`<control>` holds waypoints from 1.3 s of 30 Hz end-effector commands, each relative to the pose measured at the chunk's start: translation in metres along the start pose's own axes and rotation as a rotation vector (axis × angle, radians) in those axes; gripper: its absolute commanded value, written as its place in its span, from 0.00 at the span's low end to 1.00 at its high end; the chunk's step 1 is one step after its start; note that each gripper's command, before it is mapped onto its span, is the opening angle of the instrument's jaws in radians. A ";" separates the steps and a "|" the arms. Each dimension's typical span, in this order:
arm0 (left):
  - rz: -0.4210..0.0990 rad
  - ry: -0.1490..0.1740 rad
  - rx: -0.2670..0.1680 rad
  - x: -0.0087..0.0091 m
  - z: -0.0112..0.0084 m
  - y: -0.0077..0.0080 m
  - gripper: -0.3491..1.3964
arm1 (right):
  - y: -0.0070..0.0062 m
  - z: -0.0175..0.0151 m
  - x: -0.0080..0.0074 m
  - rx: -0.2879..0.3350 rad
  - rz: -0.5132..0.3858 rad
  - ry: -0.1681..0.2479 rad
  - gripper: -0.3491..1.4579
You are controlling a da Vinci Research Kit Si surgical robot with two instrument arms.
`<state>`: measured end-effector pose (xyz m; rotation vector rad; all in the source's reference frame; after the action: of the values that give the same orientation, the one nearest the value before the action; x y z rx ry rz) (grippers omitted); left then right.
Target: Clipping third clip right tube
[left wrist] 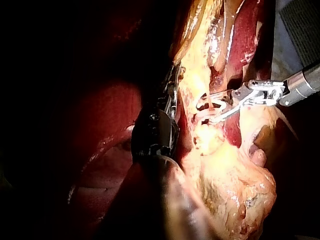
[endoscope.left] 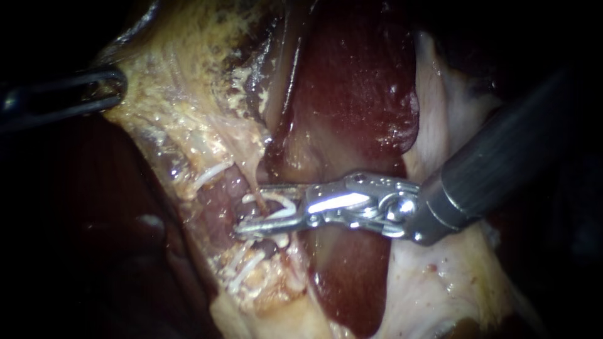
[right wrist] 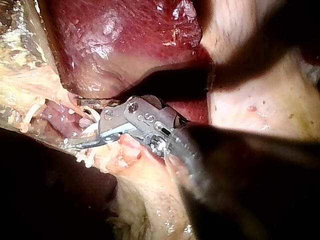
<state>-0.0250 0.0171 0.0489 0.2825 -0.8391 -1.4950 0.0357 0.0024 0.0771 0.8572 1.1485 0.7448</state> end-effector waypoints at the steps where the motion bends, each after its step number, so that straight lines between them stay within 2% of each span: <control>1: 0.000 0.000 0.000 0.0000 0.0000 0.0000 0.00 | -0.0001 0.0000 0.0000 0.019 0.005 0.003 0.51; 6: 0.000 0.000 0.000 0.0000 0.0000 0.0000 0.00 | -0.0006 0.0002 0.0001 0.060 0.028 0.021 0.51; 20: 0.000 0.001 0.001 0.0000 0.0001 0.0002 0.00 | -0.0016 0.0004 0.0003 0.158 0.062 0.020 0.50; 25: 0.000 0.001 0.001 0.0000 0.0001 0.0002 0.00 | -0.0017 0.0006 0.0007 0.162 0.070 0.018 0.50; 39: 0.000 0.001 0.001 0.0000 0.0001 0.0003 0.00 | -0.0017 0.0001 0.0026 0.142 0.084 0.061 0.49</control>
<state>-0.0248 0.0172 0.0491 0.2834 -0.8391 -1.4941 0.0366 0.0038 0.0744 1.0142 1.2372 0.7693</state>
